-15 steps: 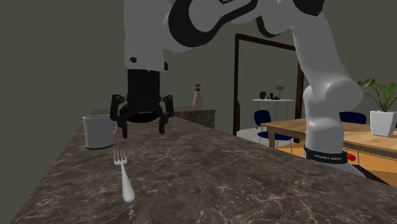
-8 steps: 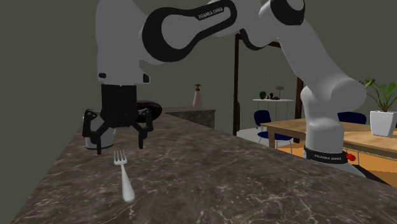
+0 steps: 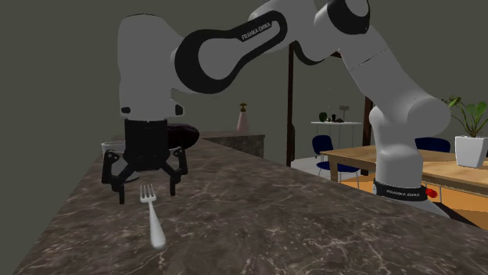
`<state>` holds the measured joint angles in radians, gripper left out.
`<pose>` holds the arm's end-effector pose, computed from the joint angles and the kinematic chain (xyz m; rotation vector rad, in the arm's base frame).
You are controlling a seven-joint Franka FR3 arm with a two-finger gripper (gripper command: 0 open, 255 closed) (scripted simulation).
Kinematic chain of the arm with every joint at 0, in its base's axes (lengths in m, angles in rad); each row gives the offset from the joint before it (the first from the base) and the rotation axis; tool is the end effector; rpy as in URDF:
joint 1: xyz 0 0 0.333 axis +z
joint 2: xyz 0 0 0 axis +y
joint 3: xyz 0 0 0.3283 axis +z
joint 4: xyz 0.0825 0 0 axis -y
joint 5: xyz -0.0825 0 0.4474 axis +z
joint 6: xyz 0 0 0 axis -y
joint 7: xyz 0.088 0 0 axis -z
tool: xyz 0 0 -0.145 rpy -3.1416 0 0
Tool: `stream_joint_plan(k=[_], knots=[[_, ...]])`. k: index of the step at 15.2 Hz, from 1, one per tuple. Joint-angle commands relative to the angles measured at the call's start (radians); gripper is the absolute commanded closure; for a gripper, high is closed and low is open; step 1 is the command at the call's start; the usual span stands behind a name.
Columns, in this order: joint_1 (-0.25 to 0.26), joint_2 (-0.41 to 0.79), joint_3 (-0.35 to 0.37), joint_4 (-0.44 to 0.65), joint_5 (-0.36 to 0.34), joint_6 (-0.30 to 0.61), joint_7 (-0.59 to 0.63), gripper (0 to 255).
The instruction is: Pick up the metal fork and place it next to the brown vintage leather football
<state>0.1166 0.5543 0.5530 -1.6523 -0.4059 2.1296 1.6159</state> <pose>0.6163 0.4062 0.2681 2.8833 -1.2216 0.1059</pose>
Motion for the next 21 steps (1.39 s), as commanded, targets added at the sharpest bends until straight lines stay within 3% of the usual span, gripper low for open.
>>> stream_joint_plan(k=[1,4,5,14,21], knots=[[0.000,0.001,0.000,0.000,-0.001,0.001,0.000,0],[0.000,0.001,0.000,0.000,0.000,0.001,0.000,0],[0.000,0.001,0.000,0.000,0.000,0.001,0.000,255],[-0.002,0.001,0.002,0.000,-0.002,0.001,0.001,255],[-0.011,-0.040,0.020,0.035,0.028,-0.069,-0.021,255]])
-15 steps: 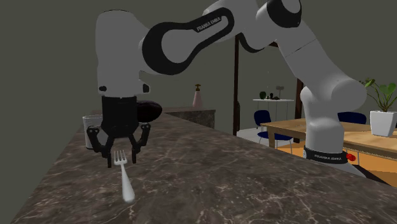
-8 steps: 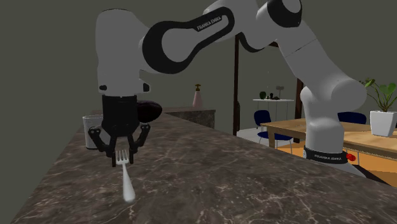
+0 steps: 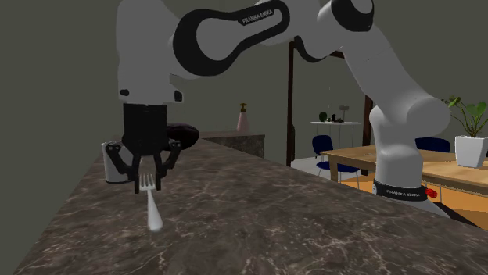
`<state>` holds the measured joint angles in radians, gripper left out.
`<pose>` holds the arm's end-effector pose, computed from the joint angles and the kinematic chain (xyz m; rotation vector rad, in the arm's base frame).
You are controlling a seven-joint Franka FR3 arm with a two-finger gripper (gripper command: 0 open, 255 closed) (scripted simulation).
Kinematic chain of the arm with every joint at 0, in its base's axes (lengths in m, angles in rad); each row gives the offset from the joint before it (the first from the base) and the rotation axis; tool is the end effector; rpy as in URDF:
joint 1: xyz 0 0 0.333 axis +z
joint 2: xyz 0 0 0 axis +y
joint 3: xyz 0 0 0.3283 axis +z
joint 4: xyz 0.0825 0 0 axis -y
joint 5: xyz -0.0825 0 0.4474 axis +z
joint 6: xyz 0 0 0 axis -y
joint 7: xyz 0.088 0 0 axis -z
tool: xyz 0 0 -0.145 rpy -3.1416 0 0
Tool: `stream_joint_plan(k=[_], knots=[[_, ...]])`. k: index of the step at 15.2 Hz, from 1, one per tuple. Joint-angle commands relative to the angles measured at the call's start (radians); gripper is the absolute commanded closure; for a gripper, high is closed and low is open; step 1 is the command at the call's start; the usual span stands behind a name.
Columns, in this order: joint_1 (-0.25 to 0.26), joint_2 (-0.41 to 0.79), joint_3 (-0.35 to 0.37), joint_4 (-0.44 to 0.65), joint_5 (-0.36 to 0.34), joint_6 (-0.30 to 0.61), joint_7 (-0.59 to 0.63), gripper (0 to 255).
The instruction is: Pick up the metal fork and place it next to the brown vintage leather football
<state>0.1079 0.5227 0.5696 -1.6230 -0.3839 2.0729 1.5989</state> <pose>0.6184 0.4069 0.3012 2.8835 -1.2218 0.1065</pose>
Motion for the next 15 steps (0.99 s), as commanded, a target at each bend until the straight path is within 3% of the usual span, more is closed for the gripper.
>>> stream_joint_plan(k=[1,15], knots=[[-0.003,-0.014,0.006,0.011,0.010,-0.023,-0.007,255],[-0.005,-0.068,0.029,0.124,0.053,-0.180,-0.044,255]])
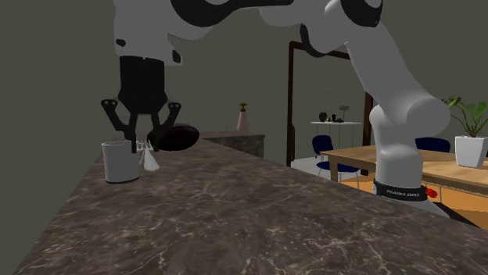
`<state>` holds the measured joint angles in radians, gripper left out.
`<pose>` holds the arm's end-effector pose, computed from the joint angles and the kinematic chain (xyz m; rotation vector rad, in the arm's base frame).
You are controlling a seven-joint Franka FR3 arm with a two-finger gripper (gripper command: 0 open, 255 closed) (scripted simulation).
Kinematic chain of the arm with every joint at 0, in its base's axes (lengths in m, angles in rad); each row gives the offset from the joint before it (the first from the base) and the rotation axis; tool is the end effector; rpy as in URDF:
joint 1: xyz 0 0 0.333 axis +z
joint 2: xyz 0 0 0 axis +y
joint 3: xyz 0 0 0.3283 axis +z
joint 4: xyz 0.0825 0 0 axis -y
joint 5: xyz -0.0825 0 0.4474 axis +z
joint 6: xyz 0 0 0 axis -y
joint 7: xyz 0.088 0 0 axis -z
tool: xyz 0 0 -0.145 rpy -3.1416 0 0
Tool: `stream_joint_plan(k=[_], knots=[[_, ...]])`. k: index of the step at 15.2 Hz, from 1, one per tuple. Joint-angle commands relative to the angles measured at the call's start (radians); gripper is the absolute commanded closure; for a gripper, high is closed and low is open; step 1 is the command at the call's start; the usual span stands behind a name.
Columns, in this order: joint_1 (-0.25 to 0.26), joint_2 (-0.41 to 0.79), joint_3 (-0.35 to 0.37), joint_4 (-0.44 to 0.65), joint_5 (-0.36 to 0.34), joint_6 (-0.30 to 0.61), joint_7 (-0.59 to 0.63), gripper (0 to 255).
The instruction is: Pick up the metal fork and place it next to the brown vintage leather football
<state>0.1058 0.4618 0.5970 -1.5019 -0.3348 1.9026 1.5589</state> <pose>0.6222 0.4097 0.3925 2.8839 -1.2218 0.1063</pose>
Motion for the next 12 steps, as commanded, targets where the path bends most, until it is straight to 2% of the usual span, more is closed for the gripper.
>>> stream_joint_plan(k=[1,12], knots=[[-0.002,-0.010,0.003,0.013,0.007,-0.021,-0.006,255],[0.016,-0.019,0.011,0.150,0.019,-0.163,-0.027,255]])
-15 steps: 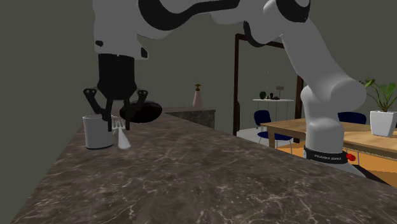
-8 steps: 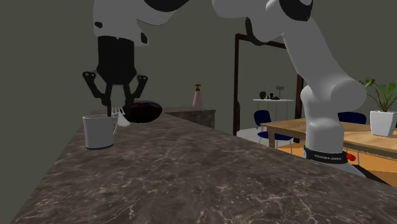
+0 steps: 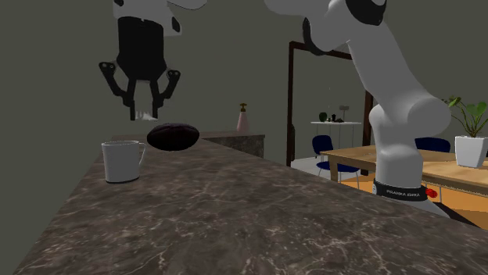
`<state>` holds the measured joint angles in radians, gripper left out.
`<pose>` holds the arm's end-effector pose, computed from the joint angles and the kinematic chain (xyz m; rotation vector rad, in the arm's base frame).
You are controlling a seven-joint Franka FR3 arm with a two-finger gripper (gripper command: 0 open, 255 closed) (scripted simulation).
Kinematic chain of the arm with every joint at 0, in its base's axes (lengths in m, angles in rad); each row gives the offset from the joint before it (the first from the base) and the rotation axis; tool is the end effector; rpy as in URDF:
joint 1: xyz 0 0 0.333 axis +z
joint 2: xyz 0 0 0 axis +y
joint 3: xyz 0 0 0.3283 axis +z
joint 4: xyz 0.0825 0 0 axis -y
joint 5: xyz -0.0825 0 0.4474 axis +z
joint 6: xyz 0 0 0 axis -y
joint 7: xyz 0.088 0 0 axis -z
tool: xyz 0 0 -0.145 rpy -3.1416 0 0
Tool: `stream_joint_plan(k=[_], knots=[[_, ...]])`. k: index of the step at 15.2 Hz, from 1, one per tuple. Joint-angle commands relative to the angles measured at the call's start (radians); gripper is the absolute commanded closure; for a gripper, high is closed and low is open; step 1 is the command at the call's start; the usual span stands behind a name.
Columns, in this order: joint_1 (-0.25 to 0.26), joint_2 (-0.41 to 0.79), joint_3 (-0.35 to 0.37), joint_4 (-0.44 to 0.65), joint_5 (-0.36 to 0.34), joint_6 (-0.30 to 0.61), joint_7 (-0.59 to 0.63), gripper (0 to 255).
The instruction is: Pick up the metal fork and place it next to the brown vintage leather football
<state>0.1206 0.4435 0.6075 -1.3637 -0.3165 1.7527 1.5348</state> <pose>0.6234 0.4101 0.4655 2.8838 -1.2220 0.1066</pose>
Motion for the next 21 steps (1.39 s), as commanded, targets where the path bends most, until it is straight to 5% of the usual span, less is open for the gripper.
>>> stream_joint_plan(k=[1,5,21], knots=[[0.004,0.000,0.001,0.027,0.001,-0.026,-0.004,255],[0.016,0.006,0.001,0.091,0.000,-0.083,-0.010,255],[-0.272,-0.067,-0.073,0.004,0.073,-0.025,-0.352,255]])
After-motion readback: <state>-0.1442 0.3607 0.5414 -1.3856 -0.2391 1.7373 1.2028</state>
